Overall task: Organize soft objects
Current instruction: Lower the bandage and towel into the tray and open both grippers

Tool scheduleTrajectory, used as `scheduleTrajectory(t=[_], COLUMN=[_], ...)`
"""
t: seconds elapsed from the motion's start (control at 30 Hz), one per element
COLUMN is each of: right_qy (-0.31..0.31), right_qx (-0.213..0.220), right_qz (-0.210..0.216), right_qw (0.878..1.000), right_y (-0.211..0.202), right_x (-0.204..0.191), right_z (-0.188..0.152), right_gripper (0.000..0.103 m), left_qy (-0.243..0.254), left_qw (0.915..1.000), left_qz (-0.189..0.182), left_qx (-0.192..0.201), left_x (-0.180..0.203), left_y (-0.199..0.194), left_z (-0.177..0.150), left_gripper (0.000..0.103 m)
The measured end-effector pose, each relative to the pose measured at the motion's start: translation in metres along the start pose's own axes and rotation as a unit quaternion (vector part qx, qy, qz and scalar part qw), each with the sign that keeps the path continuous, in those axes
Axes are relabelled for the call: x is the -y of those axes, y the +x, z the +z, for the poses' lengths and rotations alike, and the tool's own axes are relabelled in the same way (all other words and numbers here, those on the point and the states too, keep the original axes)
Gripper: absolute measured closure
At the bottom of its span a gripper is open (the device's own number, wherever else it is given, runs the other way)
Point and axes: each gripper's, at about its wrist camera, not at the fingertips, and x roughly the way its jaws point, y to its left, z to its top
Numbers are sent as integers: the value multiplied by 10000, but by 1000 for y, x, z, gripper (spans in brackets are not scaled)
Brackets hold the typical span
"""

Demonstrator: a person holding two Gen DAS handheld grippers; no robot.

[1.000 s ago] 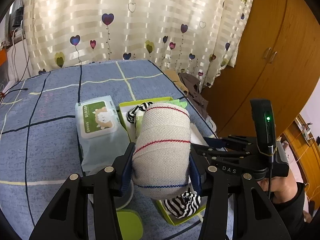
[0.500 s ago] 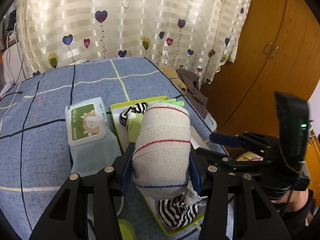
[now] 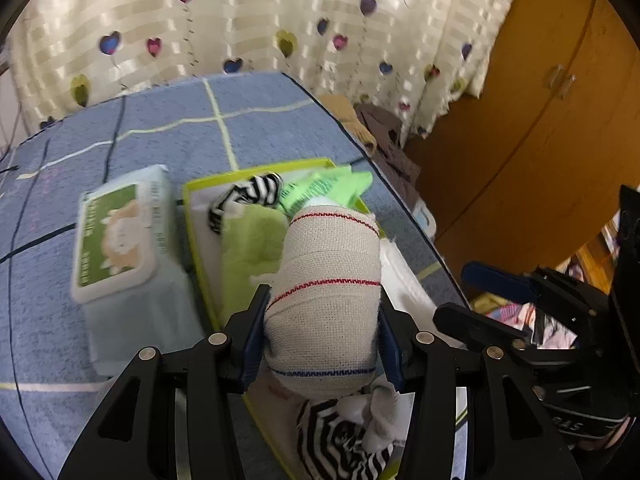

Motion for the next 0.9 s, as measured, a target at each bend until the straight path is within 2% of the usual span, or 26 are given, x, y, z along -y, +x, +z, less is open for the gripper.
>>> scheduleTrajectory(t=[0.1, 0.17, 0.37, 0.57, 0.9], right_qy=[19, 35, 31, 19, -97], right_qx=[-1, -10, 49, 123, 283], right_qz=[-18, -23, -32, -110, -286], right_qw=[10000, 10000, 10000, 9999, 9991], right_y=[-1, -2, -8, -20, -47], right_x=[2, 3, -1, -8, -37], right_z=[-1, -2, -3, -4, -15], right_gripper=[55, 55, 55, 55, 50], left_qy=[76, 40, 6, 81, 169], left_qw=[9996, 9995, 9999, 9996, 9977], left_qz=[-61, -57, -138, -204, -238], left_qx=[-280, -297, 28, 170, 609], left_x=[4, 4, 3, 6, 10], left_y=[16, 17, -3, -18, -70], left_z=[-2, -4, -3, -7, -29], left_gripper=[53, 53, 53, 53, 52])
